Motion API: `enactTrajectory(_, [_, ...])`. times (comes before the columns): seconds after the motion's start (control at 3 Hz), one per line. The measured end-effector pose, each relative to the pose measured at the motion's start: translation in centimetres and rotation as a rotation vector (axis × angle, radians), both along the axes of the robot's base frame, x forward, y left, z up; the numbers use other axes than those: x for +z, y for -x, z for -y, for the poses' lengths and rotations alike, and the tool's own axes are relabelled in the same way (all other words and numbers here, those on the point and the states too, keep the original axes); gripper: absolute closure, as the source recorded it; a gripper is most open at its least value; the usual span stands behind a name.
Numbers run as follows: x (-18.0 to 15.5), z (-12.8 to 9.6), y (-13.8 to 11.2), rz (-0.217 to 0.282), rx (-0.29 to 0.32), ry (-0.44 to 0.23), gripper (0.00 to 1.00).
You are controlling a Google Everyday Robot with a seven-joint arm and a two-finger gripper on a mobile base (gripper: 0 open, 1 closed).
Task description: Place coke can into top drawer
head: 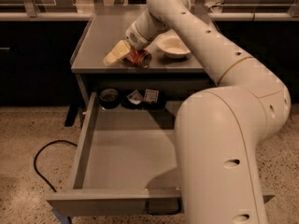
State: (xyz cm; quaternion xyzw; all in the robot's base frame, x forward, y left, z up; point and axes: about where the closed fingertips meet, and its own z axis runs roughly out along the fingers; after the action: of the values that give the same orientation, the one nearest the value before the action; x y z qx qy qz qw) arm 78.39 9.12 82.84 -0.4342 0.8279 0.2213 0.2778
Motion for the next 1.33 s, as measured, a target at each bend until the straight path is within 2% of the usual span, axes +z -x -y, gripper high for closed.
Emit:
enactTrajectory(0.33, [0.2,0.0,0.0,0.0,0.0,0.0,0.18])
enactTrajectory(1.0, [0.2,0.0,0.0,0.0,0.0,0.0,0.64])
enactTrajectory(1.33, [1.8,-0.4,2.1,-0.015,0.064,-0.077,0.88])
